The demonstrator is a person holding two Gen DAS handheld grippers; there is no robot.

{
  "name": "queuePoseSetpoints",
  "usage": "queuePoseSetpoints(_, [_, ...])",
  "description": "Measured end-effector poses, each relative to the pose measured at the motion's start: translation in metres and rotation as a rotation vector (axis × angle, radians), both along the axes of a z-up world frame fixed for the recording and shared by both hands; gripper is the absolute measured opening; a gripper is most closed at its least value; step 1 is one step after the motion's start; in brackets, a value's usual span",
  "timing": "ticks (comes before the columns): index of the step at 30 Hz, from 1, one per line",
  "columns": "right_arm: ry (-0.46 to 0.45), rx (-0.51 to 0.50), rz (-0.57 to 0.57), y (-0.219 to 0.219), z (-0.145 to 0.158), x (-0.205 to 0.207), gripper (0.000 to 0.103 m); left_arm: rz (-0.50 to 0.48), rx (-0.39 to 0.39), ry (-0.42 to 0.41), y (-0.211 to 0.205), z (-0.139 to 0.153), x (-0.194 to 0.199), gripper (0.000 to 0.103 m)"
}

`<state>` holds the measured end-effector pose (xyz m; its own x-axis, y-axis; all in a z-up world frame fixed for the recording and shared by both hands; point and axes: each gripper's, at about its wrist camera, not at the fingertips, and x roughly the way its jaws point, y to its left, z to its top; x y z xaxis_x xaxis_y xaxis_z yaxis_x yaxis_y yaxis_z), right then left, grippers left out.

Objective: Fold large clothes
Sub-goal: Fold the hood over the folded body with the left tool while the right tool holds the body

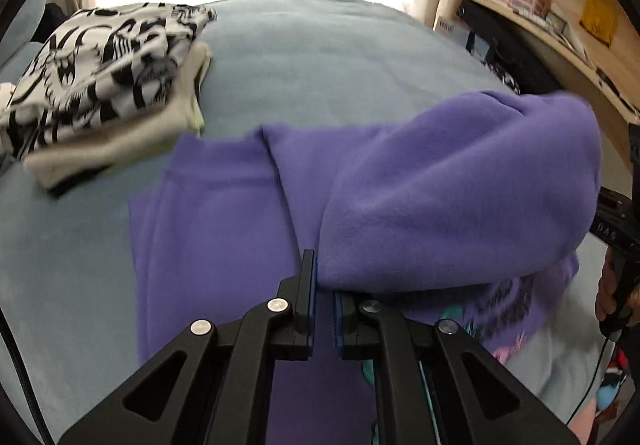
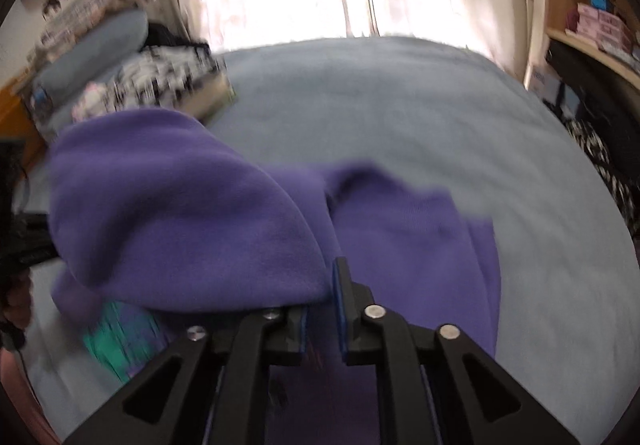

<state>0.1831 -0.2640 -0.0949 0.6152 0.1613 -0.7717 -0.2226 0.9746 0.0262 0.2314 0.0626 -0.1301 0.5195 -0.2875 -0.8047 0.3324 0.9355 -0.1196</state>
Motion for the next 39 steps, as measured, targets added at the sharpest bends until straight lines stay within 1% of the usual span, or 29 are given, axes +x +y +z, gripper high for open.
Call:
queuePoseSetpoints(2, [0.046,-0.029,-0.025,-0.003,-0.013,-0.011,0.017,-0.015,-0.003,0.037,0.002,-0.008,-0.011,0.005])
queuePoseSetpoints(4, [0.096,-0.021,-0.043,-0.009,-0.022,-0.022,0.017,-0.032,-0.01,0.071,0.003,-0.012,-0.025,0.006])
queuePoseSetpoints(5, [0.119,0.004,-0.053,-0.013,-0.025,-0.03,0.017,-0.045,-0.008,0.082,0.004,-0.014,-0.031,0.006])
queuePoseSetpoints(7, [0.135,0.056,-0.063,-0.018,-0.025,-0.042,0.02,-0.058,-0.009,0.093,0.007,-0.015,-0.04,0.012])
queuePoseSetpoints(8, [0.139,0.078,-0.065,-0.019,-0.024,-0.047,0.028,-0.071,-0.027,0.104,0.009,-0.015,-0.045,0.013])
queuePoseSetpoints(9, [0.143,0.11,-0.066,-0.019,-0.023,-0.053,0.037,-0.078,-0.046,0.113,0.011,-0.015,-0.049,0.019])
queuePoseSetpoints(10, [0.142,0.135,-0.065,-0.018,-0.021,-0.059,0.04,-0.087,-0.077,0.126,0.011,-0.014,-0.053,0.028])
queuePoseSetpoints(11, [0.139,0.174,-0.059,-0.018,-0.017,-0.065,0.044,-0.097,-0.105,0.139,0.008,-0.012,-0.056,0.033])
queuePoseSetpoints(13, [0.141,0.225,-0.047,-0.014,-0.014,-0.072,0.048,-0.124,-0.176,0.163,0.012,-0.012,-0.058,0.055])
queuePoseSetpoints(15, [0.151,0.291,-0.029,-0.009,-0.009,-0.076,0.049,-0.147,-0.244,0.17,0.014,-0.01,-0.061,0.06])
queuePoseSetpoints(17, [0.16,0.336,-0.014,-0.004,-0.002,-0.076,0.049,-0.159,-0.315,0.174,0.018,-0.008,-0.062,0.062])
queuePoseSetpoints(19, [0.163,0.39,0.009,0.004,0.008,-0.075,0.05,-0.159,-0.387,0.179,0.024,-0.006,-0.056,0.069])
queuePoseSetpoints(21, [0.17,0.437,0.021,0.009,0.015,-0.07,0.056,-0.14,-0.443,0.184,0.028,-0.008,-0.047,0.072])
queuePoseSetpoints(24, [0.195,0.528,0.0,0.013,0.018,-0.056,0.058,-0.102,-0.502,0.205,0.034,-0.018,-0.03,0.072])
queuePoseSetpoints(26, [0.212,0.564,-0.032,0.013,0.014,-0.046,0.058,-0.076,-0.545,0.226,0.036,-0.028,-0.021,0.072])
queuePoseSetpoints(28, [0.234,0.568,-0.081,0.013,0.004,-0.034,0.058,-0.062,-0.563,0.23,0.036,-0.036,-0.013,0.072])
queuePoseSetpoints(32, [0.28,0.588,-0.12,0.013,-0.019,-0.023,0.058,-0.06,-0.55,0.219,0.029,-0.053,-0.003,0.072])
queuePoseSetpoints(35, [0.322,0.541,-0.157,0.018,-0.041,-0.015,0.058,-0.065,-0.56,0.225,0.019,-0.064,0.003,0.072])
queuePoseSetpoints(36, [0.331,0.546,-0.166,0.018,-0.046,-0.013,0.053,-0.06,-0.561,0.219,0.016,-0.065,0.005,0.07])
queuePoseSetpoints(37, [0.328,0.549,-0.17,0.018,-0.048,-0.013,0.049,-0.055,-0.557,0.209,0.011,-0.063,0.005,0.054])
queuePoseSetpoints(38, [0.318,0.548,-0.172,0.019,-0.049,-0.012,0.038,-0.049,-0.545,0.203,0.007,-0.062,0.006,0.041])
queuePoseSetpoints(39, [0.311,0.545,-0.17,0.019,-0.048,-0.011,0.024,-0.032,-0.521,0.218,0.004,-0.063,0.008,0.021])
